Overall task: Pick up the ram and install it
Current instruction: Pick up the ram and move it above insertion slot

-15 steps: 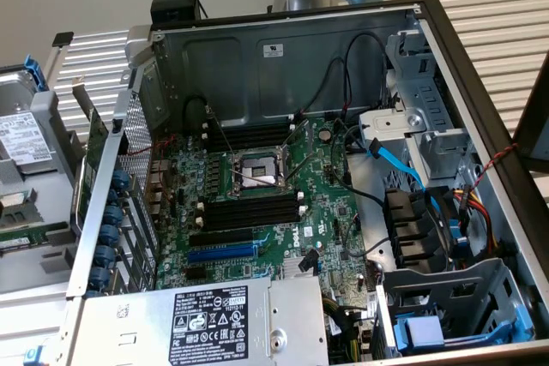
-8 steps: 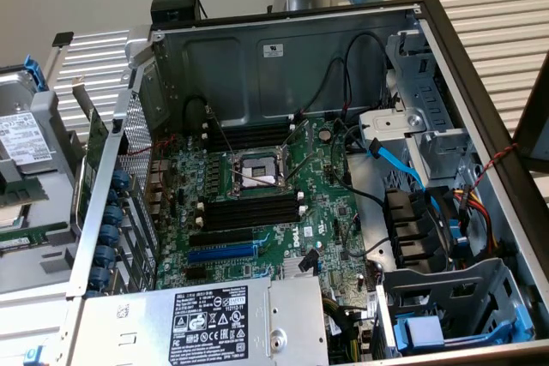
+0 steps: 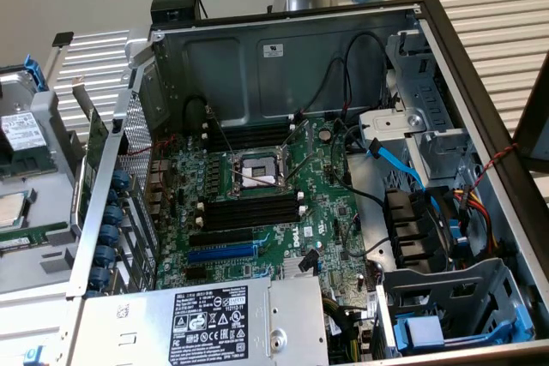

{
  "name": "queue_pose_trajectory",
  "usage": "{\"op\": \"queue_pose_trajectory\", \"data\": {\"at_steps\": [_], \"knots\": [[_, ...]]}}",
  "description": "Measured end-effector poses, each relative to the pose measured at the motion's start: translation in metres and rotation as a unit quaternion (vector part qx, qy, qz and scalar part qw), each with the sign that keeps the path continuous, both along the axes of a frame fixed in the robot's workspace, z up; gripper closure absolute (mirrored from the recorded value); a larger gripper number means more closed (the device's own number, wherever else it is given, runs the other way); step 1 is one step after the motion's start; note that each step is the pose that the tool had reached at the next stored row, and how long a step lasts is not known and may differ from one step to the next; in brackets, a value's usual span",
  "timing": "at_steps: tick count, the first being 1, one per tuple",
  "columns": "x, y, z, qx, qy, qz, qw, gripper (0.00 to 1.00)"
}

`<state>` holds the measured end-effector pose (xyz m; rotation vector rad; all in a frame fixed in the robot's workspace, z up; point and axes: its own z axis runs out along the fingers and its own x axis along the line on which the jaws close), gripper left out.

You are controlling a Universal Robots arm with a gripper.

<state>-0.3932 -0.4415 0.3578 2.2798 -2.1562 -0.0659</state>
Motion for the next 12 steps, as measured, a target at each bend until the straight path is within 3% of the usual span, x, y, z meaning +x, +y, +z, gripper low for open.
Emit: {"op": "queue_pose_trajectory", "data": {"at_steps": [9,12], "knots": [[0.030,-0.0024,0.0409,0.0072,-0.0001,0.000,1.0000,0.88],[0.040,-0.0024,0.0525,0.0076,0.0005,0.000,1.0000,0.88]]}}
